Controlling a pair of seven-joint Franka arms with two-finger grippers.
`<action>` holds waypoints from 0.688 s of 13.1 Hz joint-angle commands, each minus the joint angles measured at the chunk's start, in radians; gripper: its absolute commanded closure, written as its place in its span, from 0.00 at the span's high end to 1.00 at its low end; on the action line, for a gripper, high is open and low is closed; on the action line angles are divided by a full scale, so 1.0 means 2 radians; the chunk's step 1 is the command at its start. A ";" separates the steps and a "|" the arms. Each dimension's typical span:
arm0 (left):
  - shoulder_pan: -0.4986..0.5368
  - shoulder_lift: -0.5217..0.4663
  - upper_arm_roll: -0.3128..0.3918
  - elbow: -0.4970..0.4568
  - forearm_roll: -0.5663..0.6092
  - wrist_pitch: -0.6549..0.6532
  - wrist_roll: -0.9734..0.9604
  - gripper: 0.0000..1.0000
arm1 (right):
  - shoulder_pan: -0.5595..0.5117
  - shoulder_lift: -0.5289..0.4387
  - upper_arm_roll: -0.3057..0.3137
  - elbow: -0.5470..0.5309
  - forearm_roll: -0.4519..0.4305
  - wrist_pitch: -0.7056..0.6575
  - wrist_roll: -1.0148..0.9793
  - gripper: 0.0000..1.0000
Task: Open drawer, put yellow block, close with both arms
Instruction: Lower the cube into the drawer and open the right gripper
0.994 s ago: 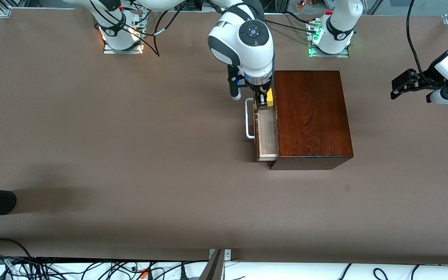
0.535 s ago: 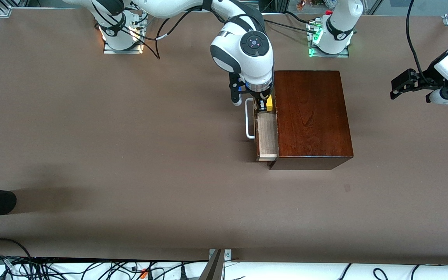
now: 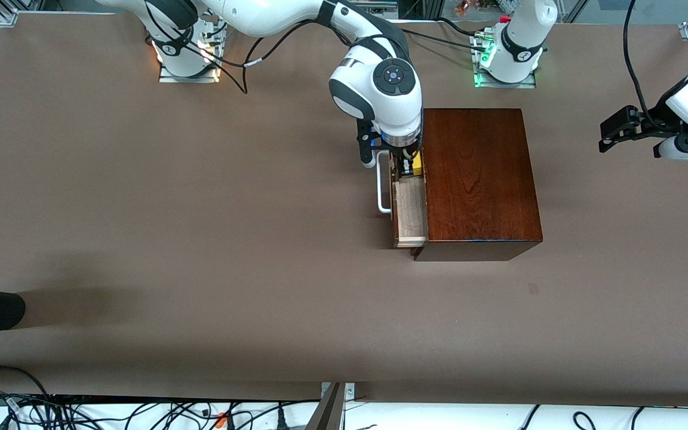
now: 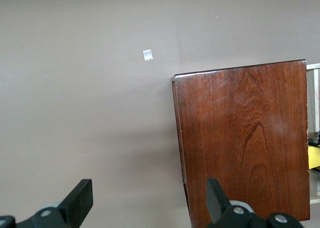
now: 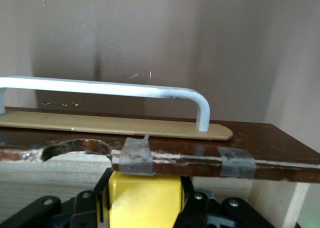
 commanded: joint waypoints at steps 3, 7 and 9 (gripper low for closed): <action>0.003 -0.005 -0.003 0.001 -0.004 -0.002 0.004 1.00 | 0.009 0.008 -0.010 0.022 -0.008 -0.007 0.014 1.00; 0.002 0.003 -0.003 0.010 -0.004 -0.001 0.004 1.00 | -0.014 -0.009 -0.006 0.037 0.021 -0.046 0.018 1.00; 0.002 0.003 -0.003 0.010 -0.004 -0.002 0.005 1.00 | -0.026 -0.019 -0.005 0.064 0.049 -0.076 0.018 1.00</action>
